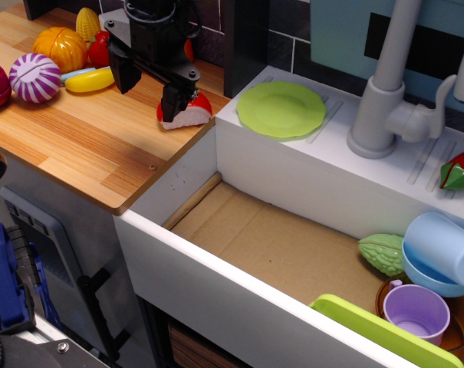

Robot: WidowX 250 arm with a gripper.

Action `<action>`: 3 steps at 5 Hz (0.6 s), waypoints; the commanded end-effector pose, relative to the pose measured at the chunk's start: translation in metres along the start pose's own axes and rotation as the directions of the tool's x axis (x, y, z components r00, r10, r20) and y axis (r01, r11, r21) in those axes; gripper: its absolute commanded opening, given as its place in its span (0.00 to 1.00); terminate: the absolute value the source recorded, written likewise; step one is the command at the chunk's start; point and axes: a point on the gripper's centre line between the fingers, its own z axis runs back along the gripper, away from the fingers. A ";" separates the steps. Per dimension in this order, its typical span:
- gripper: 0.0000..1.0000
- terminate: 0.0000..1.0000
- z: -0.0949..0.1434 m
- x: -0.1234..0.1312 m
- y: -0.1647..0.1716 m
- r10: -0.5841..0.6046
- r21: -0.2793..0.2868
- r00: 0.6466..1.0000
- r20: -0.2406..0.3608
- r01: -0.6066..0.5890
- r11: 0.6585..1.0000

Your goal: Put sushi on plate

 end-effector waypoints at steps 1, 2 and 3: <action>1.00 0.00 0.000 0.000 0.000 0.000 0.000 1.000 0.000 0.000 1.000; 1.00 0.00 0.001 0.015 0.007 -0.111 -0.036 0.993 0.034 0.112 0.993; 1.00 0.00 -0.006 0.024 0.010 -0.165 -0.039 0.983 0.080 0.169 0.985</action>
